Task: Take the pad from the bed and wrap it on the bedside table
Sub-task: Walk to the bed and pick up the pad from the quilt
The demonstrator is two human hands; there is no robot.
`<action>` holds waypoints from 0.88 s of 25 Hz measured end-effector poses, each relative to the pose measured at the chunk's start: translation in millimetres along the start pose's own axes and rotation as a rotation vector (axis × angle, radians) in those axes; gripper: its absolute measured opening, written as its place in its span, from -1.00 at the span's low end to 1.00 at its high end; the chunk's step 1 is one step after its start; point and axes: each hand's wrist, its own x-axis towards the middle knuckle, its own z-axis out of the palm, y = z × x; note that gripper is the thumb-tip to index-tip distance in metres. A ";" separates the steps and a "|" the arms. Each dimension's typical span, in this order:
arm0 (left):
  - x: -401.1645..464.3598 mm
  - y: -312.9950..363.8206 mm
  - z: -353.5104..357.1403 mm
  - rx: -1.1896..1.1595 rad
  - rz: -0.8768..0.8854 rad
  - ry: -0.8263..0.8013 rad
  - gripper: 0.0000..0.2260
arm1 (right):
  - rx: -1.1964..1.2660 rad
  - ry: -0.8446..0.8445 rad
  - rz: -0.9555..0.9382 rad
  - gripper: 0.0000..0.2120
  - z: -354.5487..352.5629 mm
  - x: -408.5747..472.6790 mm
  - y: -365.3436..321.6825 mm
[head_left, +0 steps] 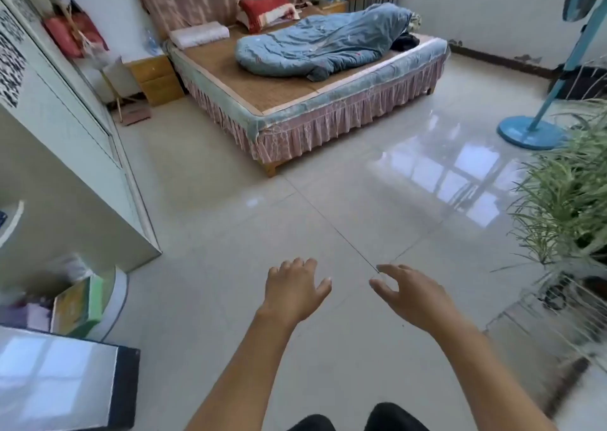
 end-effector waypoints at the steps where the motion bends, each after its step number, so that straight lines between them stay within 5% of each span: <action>1: 7.9 1.3 3.2 -0.010 -0.022 -0.061 -0.53 | -0.004 -0.057 0.030 -0.55 0.0 7.2 5.9; 7: 47.3 -5.8 8.0 -0.100 -0.093 -0.295 -0.55 | 0.011 -0.350 0.109 -0.51 -4.3 56.9 15.3; 22: 320.5 -52.6 -89.8 -0.155 -0.037 -0.349 -0.51 | 0.022 -0.325 0.097 -0.49 -54.5 329.5 -32.6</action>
